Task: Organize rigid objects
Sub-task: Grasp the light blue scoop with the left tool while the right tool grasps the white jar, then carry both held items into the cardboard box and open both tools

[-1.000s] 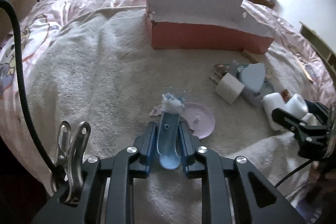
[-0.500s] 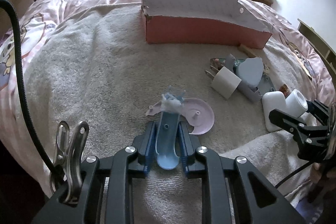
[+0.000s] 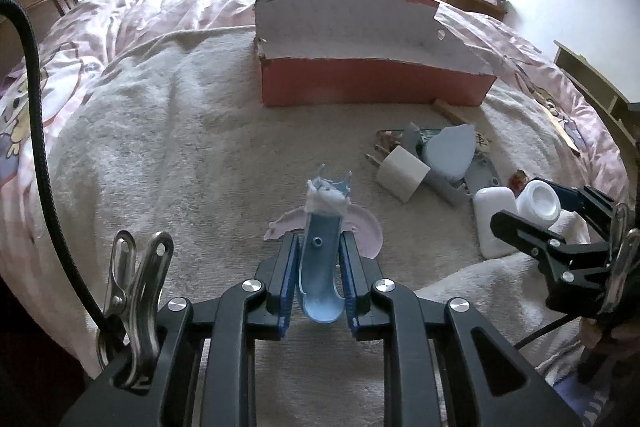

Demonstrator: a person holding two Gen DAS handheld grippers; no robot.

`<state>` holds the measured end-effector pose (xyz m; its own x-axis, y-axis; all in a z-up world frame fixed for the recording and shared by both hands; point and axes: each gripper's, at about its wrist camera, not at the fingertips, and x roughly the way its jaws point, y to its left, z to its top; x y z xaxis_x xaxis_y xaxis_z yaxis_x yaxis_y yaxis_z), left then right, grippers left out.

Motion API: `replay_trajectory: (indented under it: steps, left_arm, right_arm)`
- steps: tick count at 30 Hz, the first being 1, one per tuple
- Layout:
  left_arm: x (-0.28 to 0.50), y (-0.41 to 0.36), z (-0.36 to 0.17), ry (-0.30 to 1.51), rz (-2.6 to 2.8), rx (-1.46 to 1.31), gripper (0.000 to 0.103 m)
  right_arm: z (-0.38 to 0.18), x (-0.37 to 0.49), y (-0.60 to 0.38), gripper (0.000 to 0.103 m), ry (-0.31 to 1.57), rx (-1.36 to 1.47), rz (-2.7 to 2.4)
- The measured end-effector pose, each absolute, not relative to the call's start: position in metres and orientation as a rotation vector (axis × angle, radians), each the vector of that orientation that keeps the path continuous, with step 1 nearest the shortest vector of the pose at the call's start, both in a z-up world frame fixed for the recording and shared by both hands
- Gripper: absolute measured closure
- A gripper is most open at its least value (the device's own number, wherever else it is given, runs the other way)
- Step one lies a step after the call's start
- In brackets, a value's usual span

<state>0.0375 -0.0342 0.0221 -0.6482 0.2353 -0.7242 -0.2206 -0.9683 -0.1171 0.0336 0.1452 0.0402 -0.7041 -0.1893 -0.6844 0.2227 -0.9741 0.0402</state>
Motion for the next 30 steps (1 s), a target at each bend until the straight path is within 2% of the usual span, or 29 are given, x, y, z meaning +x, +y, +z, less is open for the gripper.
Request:
replay_trajectory:
  steps: [18,23,30]
  left_arm:
    - [0.038,-0.035,0.020,-0.040,2.636,-1.168,0.082]
    - [0.039,-0.034,0.022,-0.031,2.641,-1.162,0.082]
    - [0.039,-0.032,0.026,-0.033,2.639,-1.149,0.082]
  right_arm:
    - [0.041,0.042,0.177,0.016,0.005,1.100,-2.694]
    - [0.037,0.038,0.184,0.052,-0.056,1.121,-2.666]
    - [0.038,0.040,0.185,0.054,-0.068,1.102,-2.670]
